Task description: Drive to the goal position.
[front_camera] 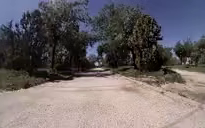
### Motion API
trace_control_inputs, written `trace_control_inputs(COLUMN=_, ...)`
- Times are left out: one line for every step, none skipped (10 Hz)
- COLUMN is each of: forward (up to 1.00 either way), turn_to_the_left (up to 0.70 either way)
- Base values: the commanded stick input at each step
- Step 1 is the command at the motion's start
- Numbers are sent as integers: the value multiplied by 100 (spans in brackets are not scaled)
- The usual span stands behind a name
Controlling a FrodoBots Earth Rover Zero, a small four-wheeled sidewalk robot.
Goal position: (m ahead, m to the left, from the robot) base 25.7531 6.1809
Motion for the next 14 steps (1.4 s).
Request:
trace_control_inputs(forward=70, turn_to_the_left=1)
trace_control_inputs(forward=70, turn_to_the_left=1)
trace_control_inputs(forward=70, turn_to_the_left=1)
trace_control_inputs(forward=70, turn_to_the_left=1)
trace_control_inputs(forward=70, turn_to_the_left=1)
trace_control_inputs(forward=70, turn_to_the_left=1)
trace_control_inputs(forward=70, turn_to_the_left=1)
trace_control_inputs(forward=70, turn_to_the_left=1)
trace_control_inputs(forward=70, turn_to_the_left=1)
trace_control_inputs(forward=70, turn_to_the_left=1)
trace_control_inputs(forward=70, turn_to_the_left=1)
trace_control_inputs(forward=70, turn_to_the_left=1)
trace_control_inputs(forward=70, turn_to_the_left=1)
trace_control_inputs(forward=70, turn_to_the_left=1)
